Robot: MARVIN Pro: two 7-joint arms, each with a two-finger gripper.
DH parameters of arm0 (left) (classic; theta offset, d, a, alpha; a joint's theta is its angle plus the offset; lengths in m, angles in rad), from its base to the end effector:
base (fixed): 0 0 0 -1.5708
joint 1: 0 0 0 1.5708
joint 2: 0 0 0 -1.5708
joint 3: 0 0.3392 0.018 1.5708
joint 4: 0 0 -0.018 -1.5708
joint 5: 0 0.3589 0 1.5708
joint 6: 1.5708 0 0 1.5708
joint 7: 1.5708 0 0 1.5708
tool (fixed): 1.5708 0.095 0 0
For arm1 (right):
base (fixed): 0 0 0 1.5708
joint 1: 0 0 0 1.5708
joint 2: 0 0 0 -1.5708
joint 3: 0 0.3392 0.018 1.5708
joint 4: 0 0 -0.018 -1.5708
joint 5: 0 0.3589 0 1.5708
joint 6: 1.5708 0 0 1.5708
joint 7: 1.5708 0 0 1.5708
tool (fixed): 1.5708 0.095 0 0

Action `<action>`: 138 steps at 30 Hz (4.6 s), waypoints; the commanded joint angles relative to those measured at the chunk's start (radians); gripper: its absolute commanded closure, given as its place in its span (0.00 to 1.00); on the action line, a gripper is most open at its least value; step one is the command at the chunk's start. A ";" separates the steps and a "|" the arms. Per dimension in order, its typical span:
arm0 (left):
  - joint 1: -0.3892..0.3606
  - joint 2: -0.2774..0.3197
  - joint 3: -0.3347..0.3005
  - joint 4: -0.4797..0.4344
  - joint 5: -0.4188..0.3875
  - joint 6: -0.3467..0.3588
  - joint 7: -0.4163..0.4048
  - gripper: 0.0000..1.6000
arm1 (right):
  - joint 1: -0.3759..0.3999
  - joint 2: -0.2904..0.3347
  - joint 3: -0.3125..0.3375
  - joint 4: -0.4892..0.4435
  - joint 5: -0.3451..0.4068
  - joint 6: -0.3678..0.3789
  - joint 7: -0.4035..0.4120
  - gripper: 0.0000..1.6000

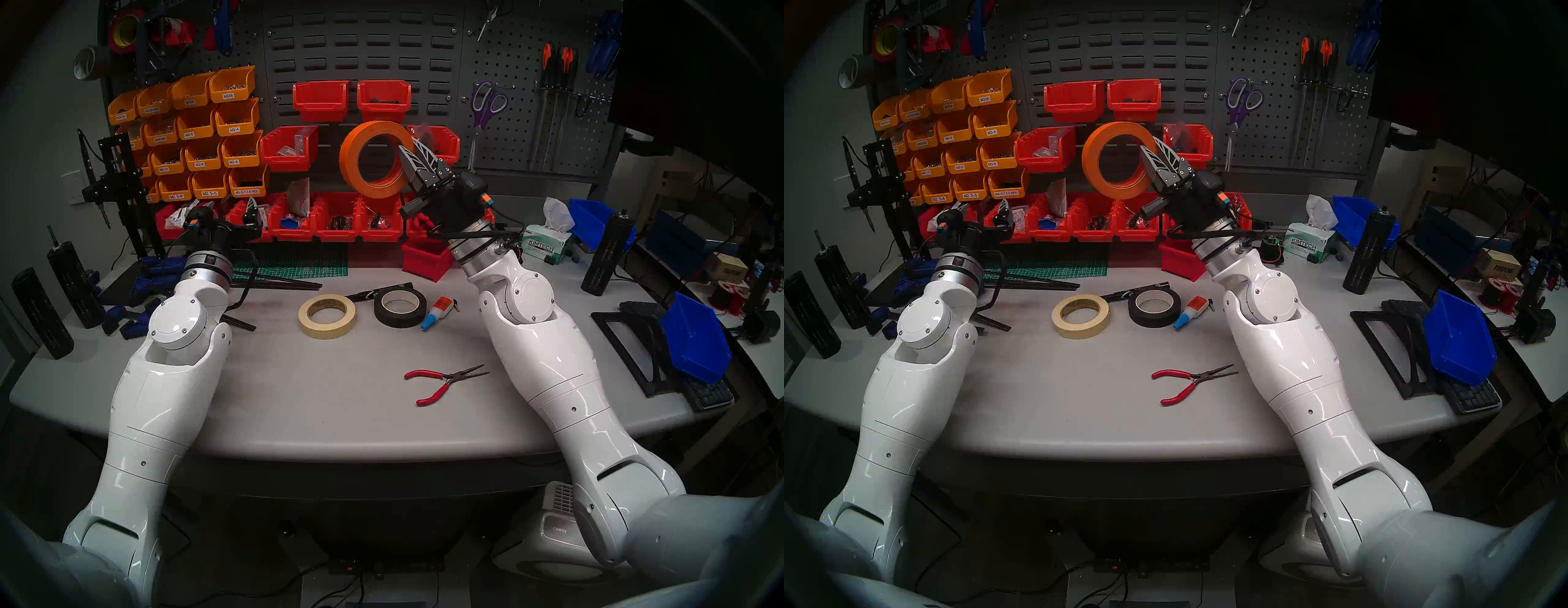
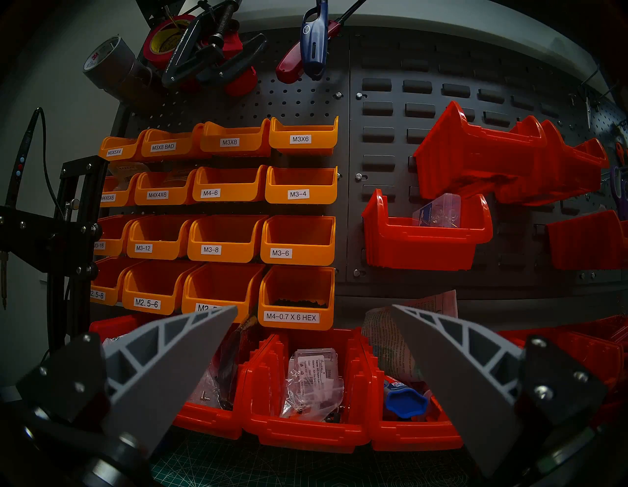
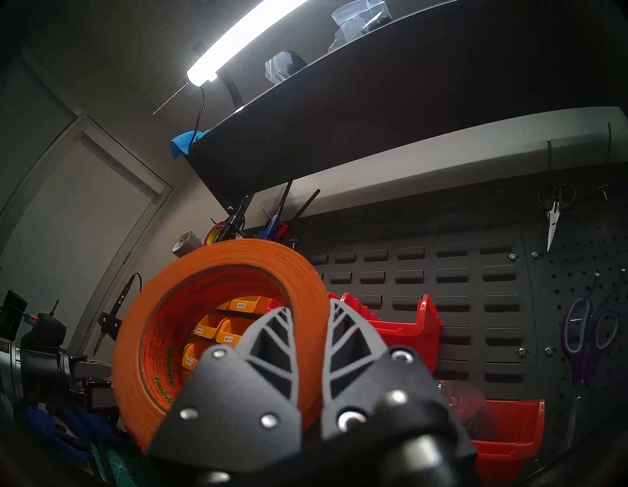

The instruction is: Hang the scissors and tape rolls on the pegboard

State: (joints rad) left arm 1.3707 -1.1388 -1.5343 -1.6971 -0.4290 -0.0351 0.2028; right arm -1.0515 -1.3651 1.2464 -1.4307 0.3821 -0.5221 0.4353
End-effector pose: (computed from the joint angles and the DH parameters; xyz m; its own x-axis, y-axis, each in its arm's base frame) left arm 0.5151 0.1292 -0.1775 -0.3283 0.0066 0.9445 0.1084 -0.9931 0.0446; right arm 0.5596 0.0866 -0.1284 -0.6886 -0.2420 0.6836 0.5522 -0.7861 0.2779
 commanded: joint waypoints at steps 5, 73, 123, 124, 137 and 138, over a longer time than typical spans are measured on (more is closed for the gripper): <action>-0.036 0.001 -0.009 -0.030 0.000 -0.016 -0.002 0.00 | 0.071 -0.044 0.039 0.005 -0.019 -0.046 -0.053 1.00; -0.036 0.001 -0.009 -0.030 0.000 -0.016 -0.002 0.00 | 0.288 -0.075 0.261 0.250 -0.277 -0.215 -0.295 1.00; -0.036 0.001 -0.009 -0.030 0.000 -0.016 -0.002 0.00 | 0.416 -0.094 0.331 0.496 -0.221 -0.157 -0.269 1.00; -0.036 0.002 -0.009 -0.030 0.000 -0.016 -0.002 0.00 | 0.418 -0.094 0.331 0.498 -0.218 -0.157 -0.265 1.00; -0.036 0.002 -0.009 -0.030 0.000 -0.015 -0.002 0.00 | 0.435 -0.085 0.337 0.518 -0.195 -0.177 -0.236 1.00; -0.036 0.002 -0.009 -0.030 0.000 -0.015 -0.002 0.00 | 0.437 -0.085 0.338 0.520 -0.194 -0.179 -0.235 1.00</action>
State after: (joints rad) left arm 1.3707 -1.1388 -1.5343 -1.6972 -0.4290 -0.0348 0.2028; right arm -0.6869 -1.4592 1.5775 -0.8875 0.1835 -0.6752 0.1967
